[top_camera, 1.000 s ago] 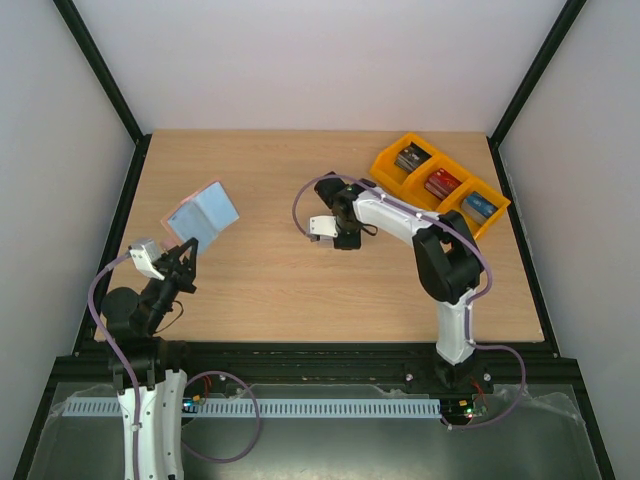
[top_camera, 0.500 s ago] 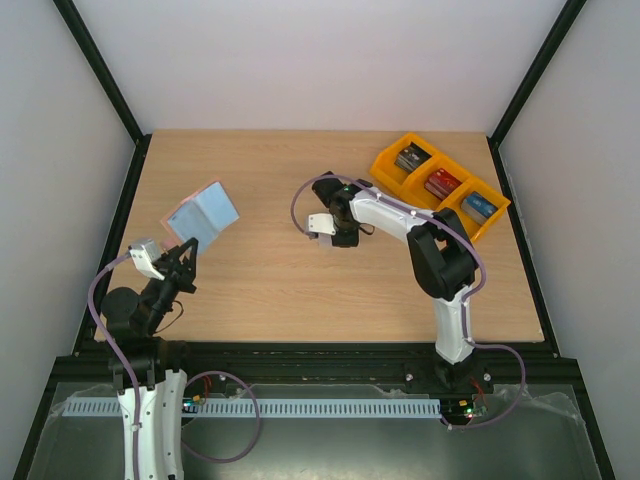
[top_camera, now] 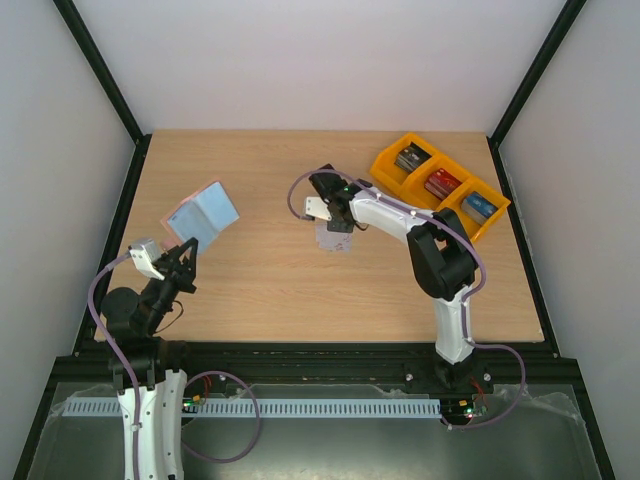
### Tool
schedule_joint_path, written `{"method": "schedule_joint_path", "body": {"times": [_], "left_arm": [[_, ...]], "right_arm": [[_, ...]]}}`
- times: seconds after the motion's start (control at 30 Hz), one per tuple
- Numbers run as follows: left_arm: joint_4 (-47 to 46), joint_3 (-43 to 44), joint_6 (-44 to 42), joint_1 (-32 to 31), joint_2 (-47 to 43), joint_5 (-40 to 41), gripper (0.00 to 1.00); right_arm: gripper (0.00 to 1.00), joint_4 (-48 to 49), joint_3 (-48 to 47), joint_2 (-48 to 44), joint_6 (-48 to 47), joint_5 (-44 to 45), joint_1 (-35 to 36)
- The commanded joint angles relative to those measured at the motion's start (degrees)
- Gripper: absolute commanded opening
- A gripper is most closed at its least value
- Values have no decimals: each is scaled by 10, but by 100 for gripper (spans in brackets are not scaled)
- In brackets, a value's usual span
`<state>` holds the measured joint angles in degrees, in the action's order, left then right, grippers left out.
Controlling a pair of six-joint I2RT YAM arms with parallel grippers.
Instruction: Take the credit cards out of the card holder
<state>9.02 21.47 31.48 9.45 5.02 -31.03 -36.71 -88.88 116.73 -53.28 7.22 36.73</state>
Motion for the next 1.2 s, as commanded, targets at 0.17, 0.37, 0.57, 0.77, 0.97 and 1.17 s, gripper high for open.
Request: {"method": "schedule_joint_path", "body": {"times": [0.17, 0.37, 0.57, 0.77, 0.97, 1.17], "left_arm": [[-26, 4, 2, 4, -3, -2, 2], [-25, 4, 4, 4, -1, -4, 2], [-27, 3, 6, 4, -5, -4, 2], [-23, 5, 5, 4, -6, -2, 2], [-22, 5, 3, 4, -6, 1, 2], [-18, 8, 0, 5, -5, 2, 2]], "right_arm": [[30, 148, 20, -110, 386, 18, -1], [25, 34, 50, -114, 711, -70, 0], [17, 28, 158, -136, 781, -106, 24], [7, 22, 220, -111, 786, -97, 34], [6, 50, 211, -71, 782, -87, 33], [4, 69, 179, -31, 787, -76, 29]]}}
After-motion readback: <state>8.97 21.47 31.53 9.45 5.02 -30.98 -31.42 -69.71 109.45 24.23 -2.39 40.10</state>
